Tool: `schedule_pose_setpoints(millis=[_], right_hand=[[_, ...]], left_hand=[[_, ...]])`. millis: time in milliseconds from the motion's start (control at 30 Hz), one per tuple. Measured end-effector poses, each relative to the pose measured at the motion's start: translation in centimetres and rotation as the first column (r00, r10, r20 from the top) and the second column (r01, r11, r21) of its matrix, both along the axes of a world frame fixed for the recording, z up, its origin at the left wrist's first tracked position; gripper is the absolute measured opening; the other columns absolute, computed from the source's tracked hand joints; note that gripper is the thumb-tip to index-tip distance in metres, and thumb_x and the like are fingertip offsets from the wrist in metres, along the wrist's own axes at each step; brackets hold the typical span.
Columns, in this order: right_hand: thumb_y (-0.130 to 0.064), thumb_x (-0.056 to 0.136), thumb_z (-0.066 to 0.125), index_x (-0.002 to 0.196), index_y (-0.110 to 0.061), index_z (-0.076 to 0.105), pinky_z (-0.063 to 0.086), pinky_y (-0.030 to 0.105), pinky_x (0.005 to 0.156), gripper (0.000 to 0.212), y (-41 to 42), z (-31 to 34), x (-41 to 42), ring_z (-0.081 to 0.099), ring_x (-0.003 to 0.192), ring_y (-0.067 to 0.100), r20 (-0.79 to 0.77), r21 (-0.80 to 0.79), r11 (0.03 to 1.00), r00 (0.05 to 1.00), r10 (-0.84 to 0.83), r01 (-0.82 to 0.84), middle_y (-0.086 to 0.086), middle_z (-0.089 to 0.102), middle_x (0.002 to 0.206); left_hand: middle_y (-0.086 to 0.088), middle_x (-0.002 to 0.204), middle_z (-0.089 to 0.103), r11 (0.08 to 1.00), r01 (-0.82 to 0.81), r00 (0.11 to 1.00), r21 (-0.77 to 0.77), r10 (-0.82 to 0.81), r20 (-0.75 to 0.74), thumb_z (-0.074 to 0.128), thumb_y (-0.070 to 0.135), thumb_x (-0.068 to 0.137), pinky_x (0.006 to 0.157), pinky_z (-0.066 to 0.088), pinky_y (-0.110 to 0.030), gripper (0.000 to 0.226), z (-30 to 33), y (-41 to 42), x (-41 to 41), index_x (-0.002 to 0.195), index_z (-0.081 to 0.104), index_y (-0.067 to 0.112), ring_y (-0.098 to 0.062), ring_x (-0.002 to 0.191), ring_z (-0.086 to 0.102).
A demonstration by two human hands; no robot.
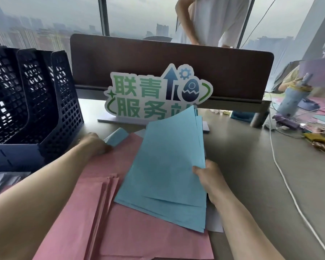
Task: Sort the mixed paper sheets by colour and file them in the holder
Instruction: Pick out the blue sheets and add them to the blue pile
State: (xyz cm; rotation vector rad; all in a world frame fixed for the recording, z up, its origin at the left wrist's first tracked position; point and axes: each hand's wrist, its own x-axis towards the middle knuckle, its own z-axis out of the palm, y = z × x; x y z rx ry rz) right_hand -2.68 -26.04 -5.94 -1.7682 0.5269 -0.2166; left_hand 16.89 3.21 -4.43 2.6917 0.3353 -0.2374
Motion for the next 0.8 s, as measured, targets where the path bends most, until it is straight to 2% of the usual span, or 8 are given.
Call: schedule_pose_setpoints(millis=[100,200,267,400,500,567,633,800], right_hand=[[0.0,0.091,0.051,0.084,-0.021,0.068,0.055,0.035,0.074,0.027,0.0,-0.1,0.0,0.071,0.085,0.024,-0.009,-0.008,1.0,1.0,0.006,-0.006,-0.002,0.074,0.085],[0.001,0.091,0.051,0.084,-0.02,0.068,0.056,0.035,0.075,0.028,0.0,0.0,-0.1,0.071,0.083,0.023,-0.009,-0.005,1.0,1.0,0.012,-0.012,-0.003,0.074,0.084],[0.001,0.091,0.05,0.084,-0.021,0.067,0.055,0.038,0.078,0.028,0.0,0.0,-0.1,0.069,0.084,0.025,-0.013,-0.005,1.0,1.0,0.008,-0.008,0.0,0.073,0.087],[0.002,0.091,0.051,0.088,-0.017,0.068,0.055,0.038,0.077,0.026,-0.2,0.0,-0.2,0.07,0.086,0.026,-0.004,0.017,1.0,1.0,-0.017,0.017,0.005,0.074,0.092],[0.003,0.09,0.05,0.09,-0.013,0.071,0.052,0.029,0.065,0.026,-0.3,0.1,-0.6,0.07,0.077,0.019,0.01,0.039,0.999,1.0,-0.011,0.011,0.003,0.074,0.086],[0.002,0.09,0.048,0.088,-0.014,0.073,0.05,0.023,0.059,0.029,-0.2,0.2,-0.9,0.069,0.071,0.015,0.02,0.036,0.999,1.0,0.005,-0.006,0.001,0.075,0.083],[0.002,0.089,0.047,0.085,-0.014,0.073,0.048,0.023,0.059,0.031,-0.1,0.2,-1.2,0.066,0.067,0.015,0.029,0.024,1.0,1.0,0.002,-0.003,0.0,0.074,0.077],[0.001,0.092,0.045,0.087,-0.017,0.072,0.049,0.027,0.062,0.033,0.2,0.3,-1.7,0.069,0.071,0.021,0.055,0.033,0.999,0.998,-0.006,0.004,-0.002,0.074,0.072]], left_hand=[[-0.011,0.089,0.063,0.995,0.032,0.996,-0.096,-0.023,0.089,0.082,0.03,0.07,0.064,0.047,-0.027,0.045,0.2,-0.3,-0.7,0.101,0.061,0.007,-0.026,0.08,0.063],[-0.014,0.089,0.062,0.968,0.092,0.962,-0.233,-0.027,0.271,0.073,0.015,0.081,0.064,0.041,-0.029,0.021,0.2,-0.4,-1.0,0.096,0.062,0.006,-0.027,0.078,0.057],[-0.014,0.088,0.063,0.965,0.133,0.918,-0.226,-0.034,0.394,0.067,0.016,0.085,0.061,0.038,-0.03,0.01,0.8,-0.3,-1.6,0.088,0.062,0.008,-0.029,0.077,0.056],[-0.011,0.083,0.061,0.971,0.142,0.789,-0.191,0.006,0.614,0.063,0.021,0.089,0.061,0.038,-0.034,0.012,3.7,0.1,-2.9,0.085,0.056,0.011,-0.033,0.076,0.055],[-0.005,0.078,0.06,0.944,0.144,0.655,-0.298,0.135,0.744,0.061,0.023,0.088,0.063,0.044,-0.037,0.008,7.2,0.8,-4.0,0.085,0.057,0.017,-0.033,0.078,0.057],[0.001,0.073,0.062,0.873,0.2,0.606,-0.445,0.246,0.756,0.06,0.024,0.085,0.064,0.053,-0.041,0.007,9.8,1.2,-5.1,0.082,0.056,0.02,-0.027,0.073,0.065],[0.005,0.074,0.067,0.742,0.312,0.603,-0.594,0.329,0.727,0.06,0.022,0.081,0.062,0.058,-0.042,0.003,12.0,1.1,-6.2,0.081,0.057,0.02,-0.018,0.064,0.07],[-0.009,0.086,0.067,0.506,0.394,0.646,-0.768,0.442,0.622,0.063,0.015,0.08,0.048,0.053,-0.03,0.013,15.4,-0.3,-8.7,0.074,0.054,0.022,-0.022,0.057,0.067]])
